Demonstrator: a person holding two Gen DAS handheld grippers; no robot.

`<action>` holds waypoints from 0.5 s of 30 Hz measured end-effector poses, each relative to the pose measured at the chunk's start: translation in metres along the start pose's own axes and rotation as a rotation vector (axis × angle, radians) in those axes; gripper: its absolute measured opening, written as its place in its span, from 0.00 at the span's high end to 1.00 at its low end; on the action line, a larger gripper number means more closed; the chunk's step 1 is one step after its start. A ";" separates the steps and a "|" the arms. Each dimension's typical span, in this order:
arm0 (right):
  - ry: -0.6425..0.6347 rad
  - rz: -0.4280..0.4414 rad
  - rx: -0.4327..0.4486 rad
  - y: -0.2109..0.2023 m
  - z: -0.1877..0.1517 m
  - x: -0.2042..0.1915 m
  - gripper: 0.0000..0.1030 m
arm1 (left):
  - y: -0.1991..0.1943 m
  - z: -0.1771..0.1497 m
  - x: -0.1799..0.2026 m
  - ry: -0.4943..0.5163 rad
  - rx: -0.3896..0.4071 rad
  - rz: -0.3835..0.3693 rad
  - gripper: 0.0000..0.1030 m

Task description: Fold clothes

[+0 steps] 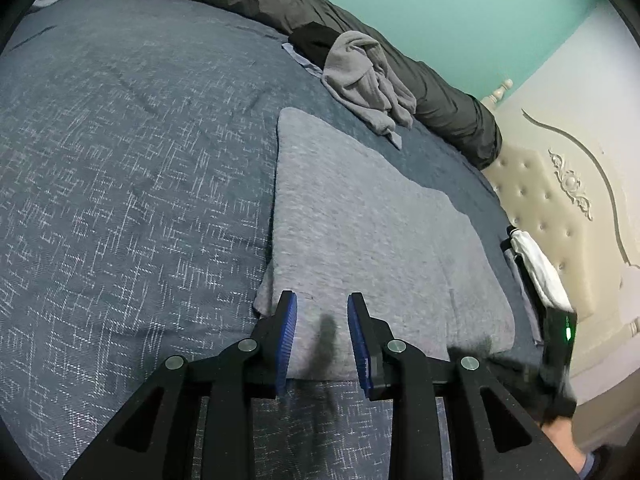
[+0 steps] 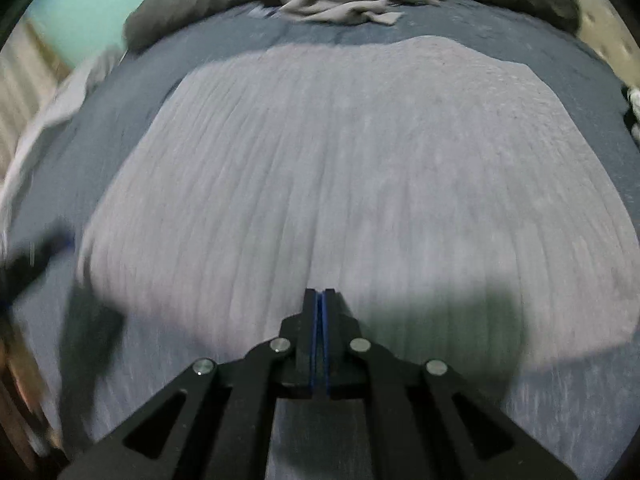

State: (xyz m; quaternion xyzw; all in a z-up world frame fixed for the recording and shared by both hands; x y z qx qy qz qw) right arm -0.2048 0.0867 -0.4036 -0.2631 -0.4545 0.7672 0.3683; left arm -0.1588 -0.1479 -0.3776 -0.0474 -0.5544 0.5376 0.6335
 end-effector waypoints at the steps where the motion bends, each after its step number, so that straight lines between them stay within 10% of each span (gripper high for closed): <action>1: -0.004 0.005 -0.001 -0.003 -0.009 0.000 1.00 | 0.000 0.000 -0.001 -0.006 -0.001 -0.002 0.72; 15: 0.053 0.012 0.050 -0.001 0.048 0.011 0.99 | -0.008 0.003 -0.011 -0.059 -0.004 -0.022 0.52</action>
Point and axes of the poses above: each gripper's, at about its wrist camera, not at the fingertips, and y roughly the way its jaws point, x to its right, z to its top, the point moved 5 cm from there along y, roughly the way its jaws point, and after that the axes turned 13 degrees about -y, right-handed, at the moved point
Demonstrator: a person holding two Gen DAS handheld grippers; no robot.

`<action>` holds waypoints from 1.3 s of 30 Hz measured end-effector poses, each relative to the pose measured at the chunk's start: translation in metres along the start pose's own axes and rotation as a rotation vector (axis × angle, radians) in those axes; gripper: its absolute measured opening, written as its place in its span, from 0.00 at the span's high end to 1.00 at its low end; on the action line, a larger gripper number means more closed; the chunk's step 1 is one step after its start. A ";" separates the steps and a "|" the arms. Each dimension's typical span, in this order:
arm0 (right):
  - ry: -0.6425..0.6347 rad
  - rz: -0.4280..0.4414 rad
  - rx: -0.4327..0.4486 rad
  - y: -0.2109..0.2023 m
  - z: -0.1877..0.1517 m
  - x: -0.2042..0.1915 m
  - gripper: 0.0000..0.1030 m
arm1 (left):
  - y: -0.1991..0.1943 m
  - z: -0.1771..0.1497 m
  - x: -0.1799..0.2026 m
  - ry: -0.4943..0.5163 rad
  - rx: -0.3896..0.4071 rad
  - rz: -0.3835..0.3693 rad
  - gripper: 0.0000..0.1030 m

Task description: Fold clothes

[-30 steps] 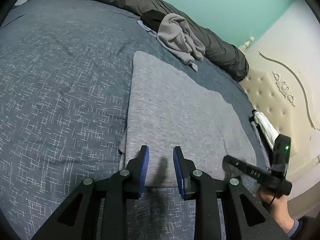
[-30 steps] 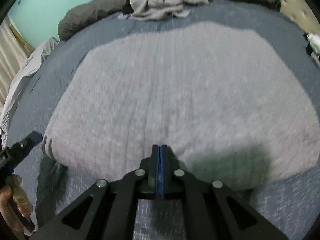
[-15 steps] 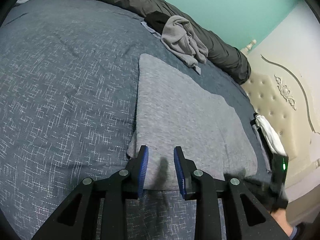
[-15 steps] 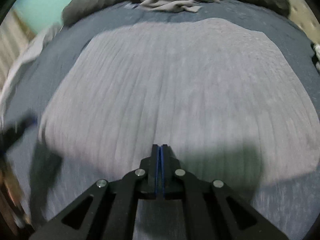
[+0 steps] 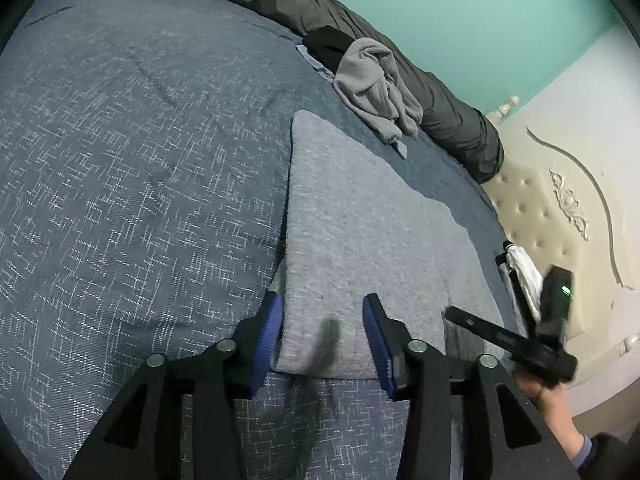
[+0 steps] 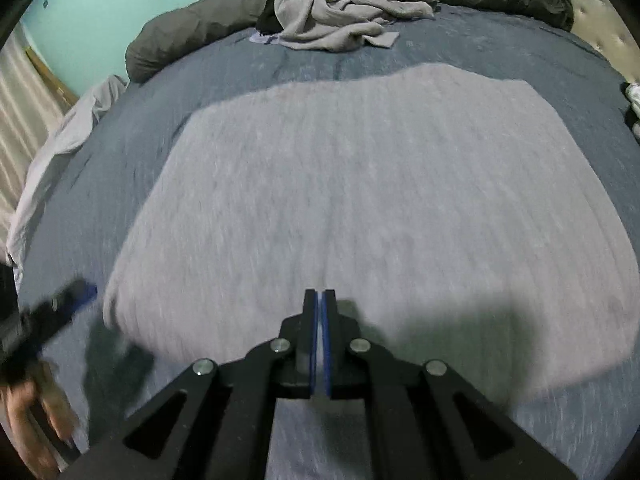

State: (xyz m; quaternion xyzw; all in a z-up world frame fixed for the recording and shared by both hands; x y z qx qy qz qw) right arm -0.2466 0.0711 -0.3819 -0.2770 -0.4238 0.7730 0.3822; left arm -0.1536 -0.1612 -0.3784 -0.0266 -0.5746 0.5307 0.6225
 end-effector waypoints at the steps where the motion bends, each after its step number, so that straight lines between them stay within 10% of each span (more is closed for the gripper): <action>1: -0.006 -0.015 -0.015 0.004 0.001 0.001 0.99 | 0.000 0.000 -0.001 -0.003 -0.003 0.005 0.51; 15: -0.005 0.057 -0.057 -0.030 -0.098 -0.007 0.99 | -0.004 -0.018 -0.004 -0.030 -0.061 0.020 0.44; 31: 0.166 0.073 0.083 -0.096 -0.128 0.060 0.97 | 0.032 -0.027 -0.026 -0.226 -0.090 -0.016 0.39; 36: 0.180 0.058 0.106 -0.110 -0.133 0.078 0.97 | 0.038 -0.020 -0.023 -0.286 -0.056 -0.075 0.84; 39: 0.201 0.059 0.109 -0.111 -0.137 0.087 0.97 | 0.035 -0.018 -0.009 -0.261 -0.031 -0.091 0.87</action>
Point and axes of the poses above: each gripper's, at about its wrist camera, not at the fingertips, and y roughly the way its jaws point, x to its right, z to its top, the point moved 5 cm from there along y, roughly the way its jaws point, and after that the axes turned 13 degrees about -y, right-handed, at the moved point
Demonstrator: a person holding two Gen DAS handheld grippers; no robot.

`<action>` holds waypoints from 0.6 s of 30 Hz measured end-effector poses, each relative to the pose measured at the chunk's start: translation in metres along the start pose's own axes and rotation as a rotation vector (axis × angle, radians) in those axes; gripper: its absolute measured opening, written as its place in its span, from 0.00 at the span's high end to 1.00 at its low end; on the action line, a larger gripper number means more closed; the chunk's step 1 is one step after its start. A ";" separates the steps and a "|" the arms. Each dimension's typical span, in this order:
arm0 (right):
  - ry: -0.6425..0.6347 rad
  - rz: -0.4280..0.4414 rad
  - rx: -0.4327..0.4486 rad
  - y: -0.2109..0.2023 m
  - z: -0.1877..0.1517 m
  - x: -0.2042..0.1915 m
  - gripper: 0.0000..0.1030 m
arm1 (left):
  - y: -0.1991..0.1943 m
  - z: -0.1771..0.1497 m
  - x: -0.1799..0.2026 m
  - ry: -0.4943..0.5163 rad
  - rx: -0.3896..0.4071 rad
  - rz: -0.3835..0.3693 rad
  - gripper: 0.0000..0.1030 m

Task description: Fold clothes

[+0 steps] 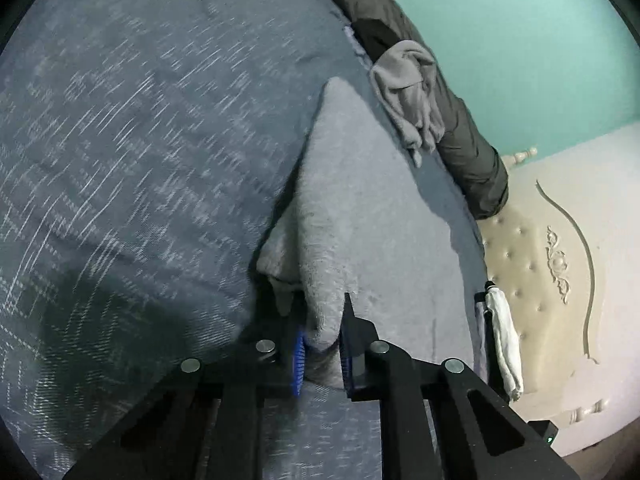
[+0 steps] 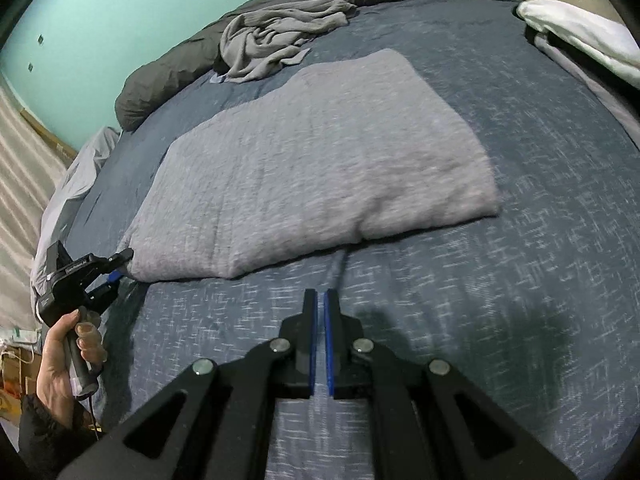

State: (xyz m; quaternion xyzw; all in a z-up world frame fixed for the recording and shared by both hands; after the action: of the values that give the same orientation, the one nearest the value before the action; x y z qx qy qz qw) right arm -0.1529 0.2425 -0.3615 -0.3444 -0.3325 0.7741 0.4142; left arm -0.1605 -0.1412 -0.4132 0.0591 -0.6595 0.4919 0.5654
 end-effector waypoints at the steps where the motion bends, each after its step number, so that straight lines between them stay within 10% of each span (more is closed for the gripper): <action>1: 0.008 0.000 0.001 -0.001 0.000 0.004 0.97 | -0.002 -0.001 0.007 0.006 0.007 -0.019 0.88; 18: 0.084 0.045 0.125 -0.056 0.021 0.060 0.97 | 0.011 -0.057 0.175 0.332 -0.022 -0.144 0.91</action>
State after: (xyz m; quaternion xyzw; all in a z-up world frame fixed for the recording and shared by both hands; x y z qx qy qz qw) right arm -0.1715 0.3142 -0.3210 -0.3572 -0.2582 0.7873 0.4311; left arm -0.1901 -0.0112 -0.2853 0.0181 -0.5565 0.4458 0.7008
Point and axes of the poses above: each gripper's, at about its wrist camera, not at the fingertips, and y roughly the way its jaws point, x to its right, z to its top, the point moved 5 cm from there along y, roughly the way its jaws point, and after that the axes turned 13 degrees about -y, right-handed, at the moved point
